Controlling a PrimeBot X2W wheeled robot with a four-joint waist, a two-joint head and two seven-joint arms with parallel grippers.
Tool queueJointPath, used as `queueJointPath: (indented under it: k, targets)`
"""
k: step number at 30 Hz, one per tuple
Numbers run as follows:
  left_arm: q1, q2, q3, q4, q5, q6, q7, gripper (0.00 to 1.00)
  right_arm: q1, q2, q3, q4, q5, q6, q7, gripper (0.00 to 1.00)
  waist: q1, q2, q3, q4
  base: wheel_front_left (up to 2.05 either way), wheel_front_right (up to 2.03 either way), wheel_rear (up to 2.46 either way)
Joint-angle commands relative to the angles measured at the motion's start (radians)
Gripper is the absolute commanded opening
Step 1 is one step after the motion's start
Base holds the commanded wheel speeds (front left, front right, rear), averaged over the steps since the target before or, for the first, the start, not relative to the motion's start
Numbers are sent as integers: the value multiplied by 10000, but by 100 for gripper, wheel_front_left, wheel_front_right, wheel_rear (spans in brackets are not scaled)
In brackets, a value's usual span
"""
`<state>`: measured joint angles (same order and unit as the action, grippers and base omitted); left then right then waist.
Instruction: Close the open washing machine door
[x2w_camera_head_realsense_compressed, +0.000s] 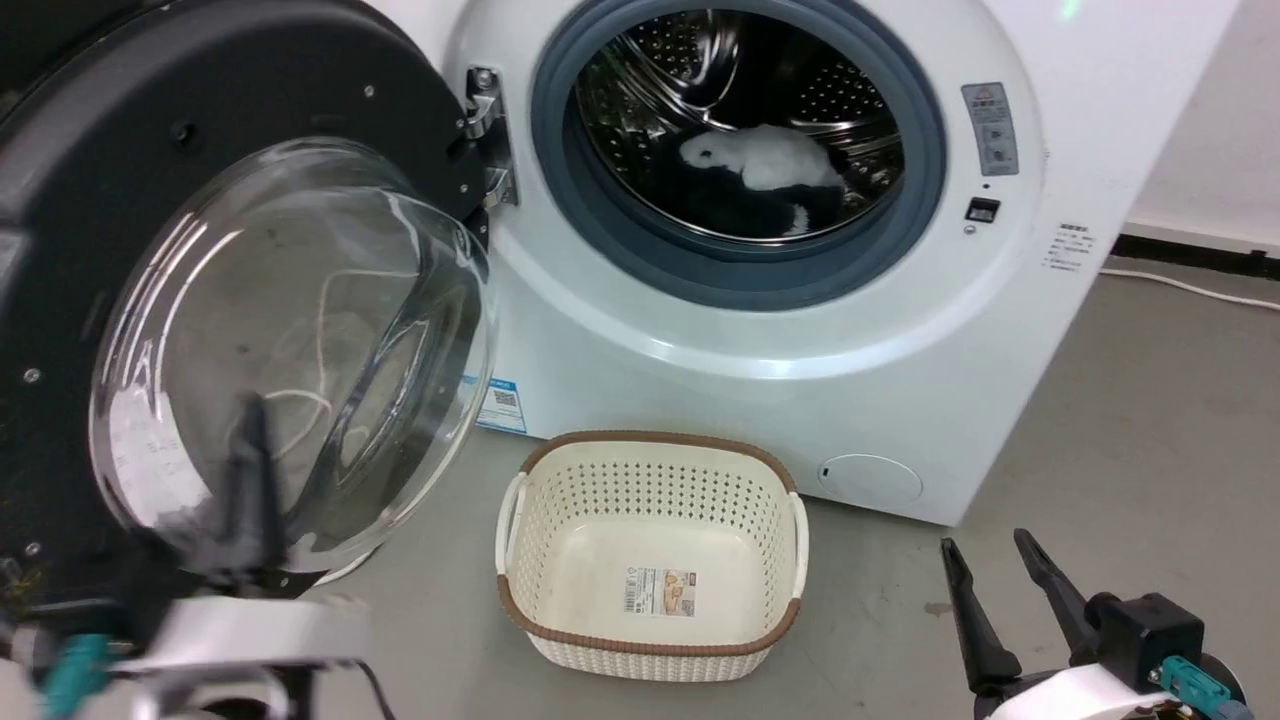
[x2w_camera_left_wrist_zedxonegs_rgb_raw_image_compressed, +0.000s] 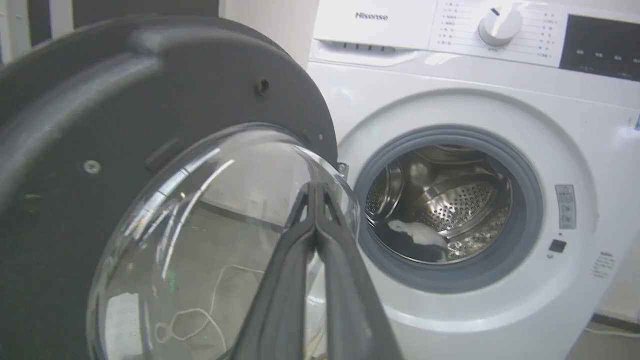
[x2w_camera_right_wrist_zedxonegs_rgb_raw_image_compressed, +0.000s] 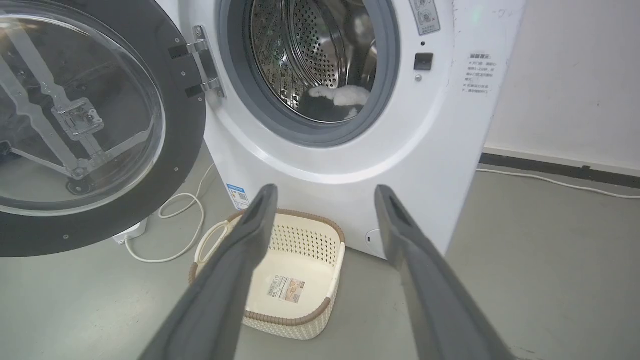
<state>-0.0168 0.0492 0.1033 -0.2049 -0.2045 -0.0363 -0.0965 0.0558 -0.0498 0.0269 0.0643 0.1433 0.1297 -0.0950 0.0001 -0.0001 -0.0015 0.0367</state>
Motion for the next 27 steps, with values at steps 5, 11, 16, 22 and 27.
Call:
queueJointPath:
  k: [5,11,16,22,27]
  targets:
    - [-563,12,1151,-976,-568,200,-171,0,171,-2,-4,148,240,5,-188,100,0,0,8,291,0,0,0]
    - [-800,11,2689,-1128,-1073,282,-296,0,179,-2,10,306,444,6,-313,100,0,0,-7,711,0,0,0]
    - [-603,11,3785,-263,-1272,150,-400,0,177,-2,4,420,624,6,-417,100,0,0,5,1053,0,0,0]
    - [-676,293,4490,1188,-969,-206,-526,0,152,-3,-36,515,754,6,-543,100,0,1,156,1404,0,0,0]
    - [-1043,1433,4604,2767,-891,-298,-289,0,36,-3,-73,571,793,7,-647,100,0,1,409,1541,0,0,0]
